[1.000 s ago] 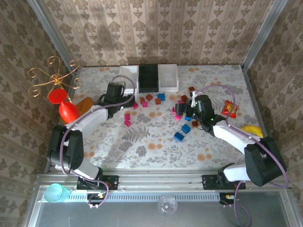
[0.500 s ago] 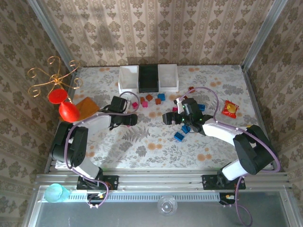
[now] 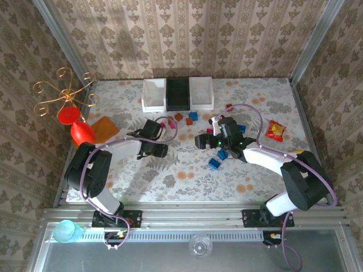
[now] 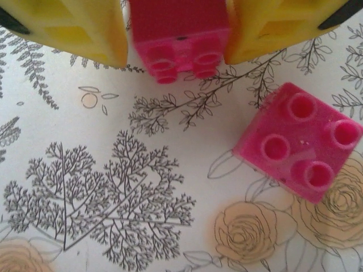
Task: Sort the legos into containers by color
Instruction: Pick up the lego from the center of the table, then place the lego in the container.
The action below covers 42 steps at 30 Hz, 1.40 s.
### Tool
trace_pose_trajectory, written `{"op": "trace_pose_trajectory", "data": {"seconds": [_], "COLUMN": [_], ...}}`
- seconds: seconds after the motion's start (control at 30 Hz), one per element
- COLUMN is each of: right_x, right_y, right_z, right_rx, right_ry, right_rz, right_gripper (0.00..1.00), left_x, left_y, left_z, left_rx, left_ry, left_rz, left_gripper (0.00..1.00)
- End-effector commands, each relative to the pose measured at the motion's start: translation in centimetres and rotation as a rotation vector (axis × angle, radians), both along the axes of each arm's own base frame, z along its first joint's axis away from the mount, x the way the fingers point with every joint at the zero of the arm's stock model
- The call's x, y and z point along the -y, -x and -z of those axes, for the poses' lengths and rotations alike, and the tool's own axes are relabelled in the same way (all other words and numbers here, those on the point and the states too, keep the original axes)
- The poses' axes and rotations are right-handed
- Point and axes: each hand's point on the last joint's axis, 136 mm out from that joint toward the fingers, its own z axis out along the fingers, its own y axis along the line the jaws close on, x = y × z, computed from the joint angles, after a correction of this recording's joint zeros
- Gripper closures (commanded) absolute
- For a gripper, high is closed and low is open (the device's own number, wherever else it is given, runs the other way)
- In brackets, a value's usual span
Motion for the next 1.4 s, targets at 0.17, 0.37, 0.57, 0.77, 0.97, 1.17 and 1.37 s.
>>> {"op": "trace_pose_trajectory", "data": {"seconds": [0.17, 0.37, 0.57, 0.77, 0.97, 1.17, 1.37], "right_x": [-0.1, -0.4, -1.0, -1.2, -0.6, 0.2, 1.2], "right_y": [0.0, 0.3, 0.3, 0.4, 0.3, 0.4, 1.0], "right_z": [-0.6, -1.9, -2.8, -2.9, -2.7, -2.2, -2.7], "right_rx": [0.008, 0.053, 0.09, 0.096, 0.096, 0.089, 0.114], "right_ry": [-0.009, -0.039, -0.068, -0.077, -0.04, -0.004, 0.021], "right_rz": [0.002, -0.02, -0.016, 0.003, 0.029, 0.052, 0.07], "right_gripper": [0.01, 0.01, 0.01, 0.01, 0.01, 0.01, 0.01], "left_x": [0.2, 1.7, 1.0, -1.3, -1.9, -1.6, -1.3], "left_y": [-0.3, -2.3, -9.2, -18.1, -25.8, -31.0, -29.0], "left_z": [0.4, -4.6, -11.1, -12.4, -10.9, -9.6, -13.4], "left_rx": [0.035, 0.197, 0.394, 0.451, 0.45, 0.435, 0.477], "left_ry": [-0.019, 0.089, 0.148, 0.107, 0.046, 0.01, 0.066], "left_rz": [-0.035, -0.059, -0.146, -0.251, -0.291, -0.302, -0.285], "left_gripper": [0.66, 0.73, 0.71, 0.71, 0.71, 0.59, 0.39]}}
